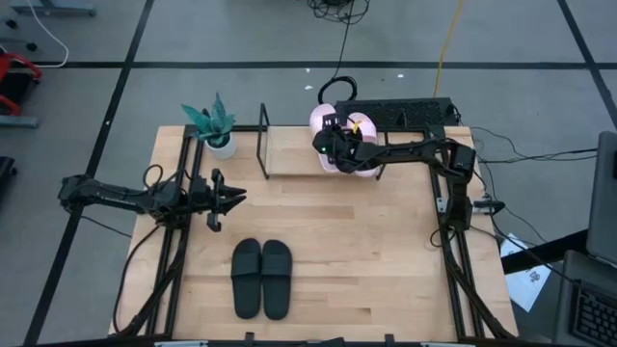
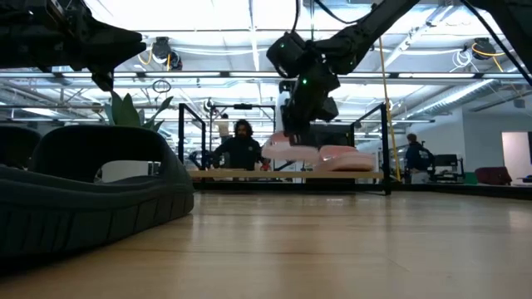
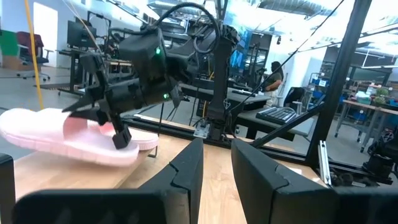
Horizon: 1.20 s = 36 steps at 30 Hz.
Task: Pick and place slides into the shelf
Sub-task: Put the pink slipper on the shelf
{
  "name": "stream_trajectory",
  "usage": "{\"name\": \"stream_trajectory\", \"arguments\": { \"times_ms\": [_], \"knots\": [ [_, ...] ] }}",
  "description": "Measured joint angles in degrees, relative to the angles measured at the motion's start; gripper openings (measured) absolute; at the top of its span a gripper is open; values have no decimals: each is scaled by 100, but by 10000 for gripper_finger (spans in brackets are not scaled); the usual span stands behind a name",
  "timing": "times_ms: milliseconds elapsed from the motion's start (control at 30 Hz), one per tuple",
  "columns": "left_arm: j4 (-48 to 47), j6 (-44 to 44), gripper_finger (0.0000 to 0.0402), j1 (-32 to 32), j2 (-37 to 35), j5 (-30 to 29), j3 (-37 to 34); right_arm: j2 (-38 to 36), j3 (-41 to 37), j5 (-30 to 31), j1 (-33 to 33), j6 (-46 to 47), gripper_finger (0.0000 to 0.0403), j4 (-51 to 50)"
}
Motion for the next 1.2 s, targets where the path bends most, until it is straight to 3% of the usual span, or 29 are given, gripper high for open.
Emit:
{"name": "stream_trajectory", "arguments": {
  "times_ms": [567, 1200],
  "knots": [
    [-3, 35, 88, -4, -1, 2, 0, -26, -2, -304, 35, 418, 0, -1149],
    [-4, 6, 88, -2, 1, 0, -1, -28, -2, -248, 26, 521, 0, -1198]
  ]
}}
